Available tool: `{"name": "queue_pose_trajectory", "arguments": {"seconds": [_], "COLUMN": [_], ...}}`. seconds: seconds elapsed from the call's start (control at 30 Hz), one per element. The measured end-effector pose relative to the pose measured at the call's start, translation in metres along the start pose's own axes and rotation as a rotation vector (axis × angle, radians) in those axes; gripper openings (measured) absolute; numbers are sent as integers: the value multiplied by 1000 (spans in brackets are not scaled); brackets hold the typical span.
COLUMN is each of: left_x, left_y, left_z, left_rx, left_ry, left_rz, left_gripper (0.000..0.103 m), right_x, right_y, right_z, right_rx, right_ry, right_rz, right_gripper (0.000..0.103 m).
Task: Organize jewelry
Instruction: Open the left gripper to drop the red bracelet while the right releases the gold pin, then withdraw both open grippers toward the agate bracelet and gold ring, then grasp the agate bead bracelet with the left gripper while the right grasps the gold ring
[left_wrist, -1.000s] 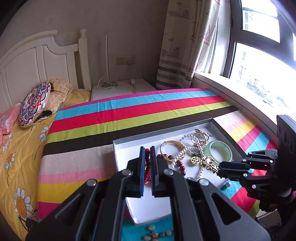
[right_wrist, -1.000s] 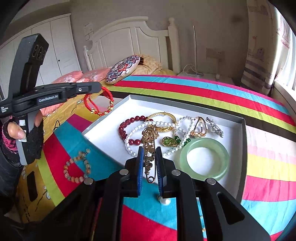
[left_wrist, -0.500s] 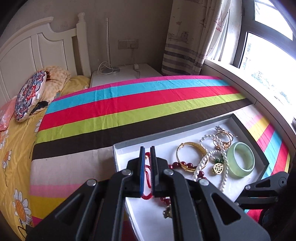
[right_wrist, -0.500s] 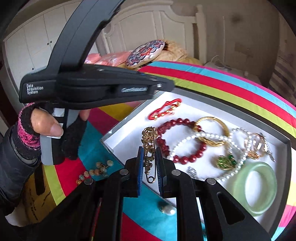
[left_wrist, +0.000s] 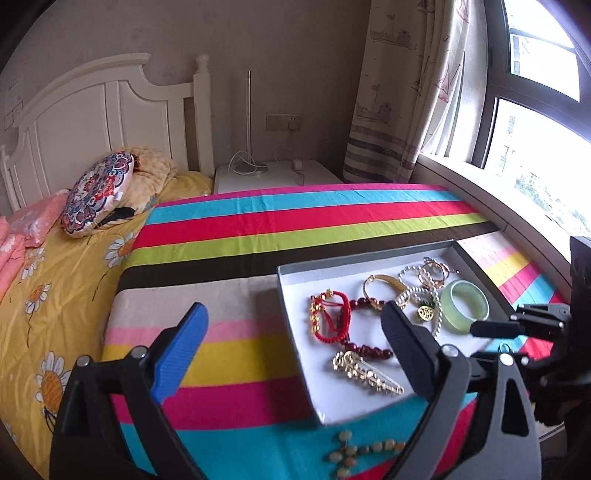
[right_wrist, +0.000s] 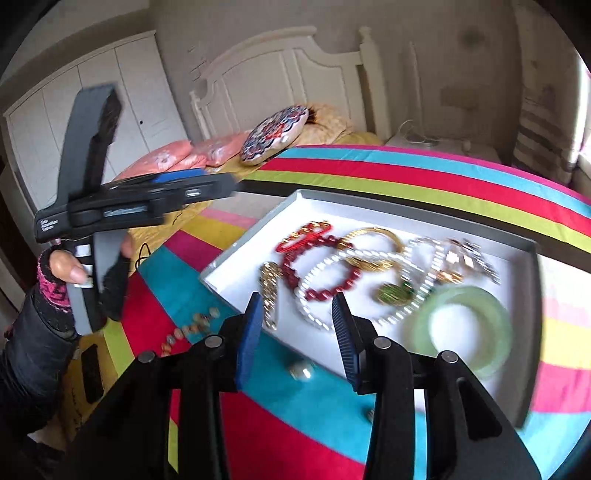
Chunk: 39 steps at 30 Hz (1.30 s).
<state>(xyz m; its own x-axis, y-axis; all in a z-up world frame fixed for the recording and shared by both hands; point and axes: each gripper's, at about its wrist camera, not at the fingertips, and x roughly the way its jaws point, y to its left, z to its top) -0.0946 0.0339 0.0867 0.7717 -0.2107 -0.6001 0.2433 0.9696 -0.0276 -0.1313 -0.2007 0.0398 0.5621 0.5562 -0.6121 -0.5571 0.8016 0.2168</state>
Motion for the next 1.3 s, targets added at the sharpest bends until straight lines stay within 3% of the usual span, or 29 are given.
{"name": "queue_pose_trajectory", "arguments": {"seconds": [0.17, 0.27, 0.5, 0.8, 1.03, 1.1, 1.17, 1.23, 1.3], "left_x": [-39, -54, -50, -28, -27, -24, -20, -21, -21], "left_y": [-1, -5, -35, -45, -26, -23, -23, -28, -32], "left_z": [-37, -63, -113, -126, -123, -123, -124, -125, -125], "left_rx": [11, -17, 16, 14, -78, -85, -78, -45, -17], "left_ry": [-2, 15, 86, 129, 104, 113, 130, 127, 131], "left_rz": [17, -8, 4, 1, -14, 1, 21, 51, 54], "left_gripper": [99, 100, 101, 101, 97, 92, 72, 60, 56], "right_x": [-34, -51, -69, -69, -63, -59, -57, -53, -48], "right_y": [-15, -26, -40, -45, -57, -60, -58, -54, -49], "right_z": [-34, -54, -80, -87, -92, -93, -92, -90, -88], "right_rx": [-12, 20, 81, 100, 128, 144, 130, 97, 71], "right_ry": [-38, -55, -56, -60, -30, -15, -12, 4, 15], "right_rz": [-95, -123, -151, -178, -220, -235, -251, -284, -308], "right_gripper": [39, 49, 51, 51, 51, 51, 51, 51, 51]}}
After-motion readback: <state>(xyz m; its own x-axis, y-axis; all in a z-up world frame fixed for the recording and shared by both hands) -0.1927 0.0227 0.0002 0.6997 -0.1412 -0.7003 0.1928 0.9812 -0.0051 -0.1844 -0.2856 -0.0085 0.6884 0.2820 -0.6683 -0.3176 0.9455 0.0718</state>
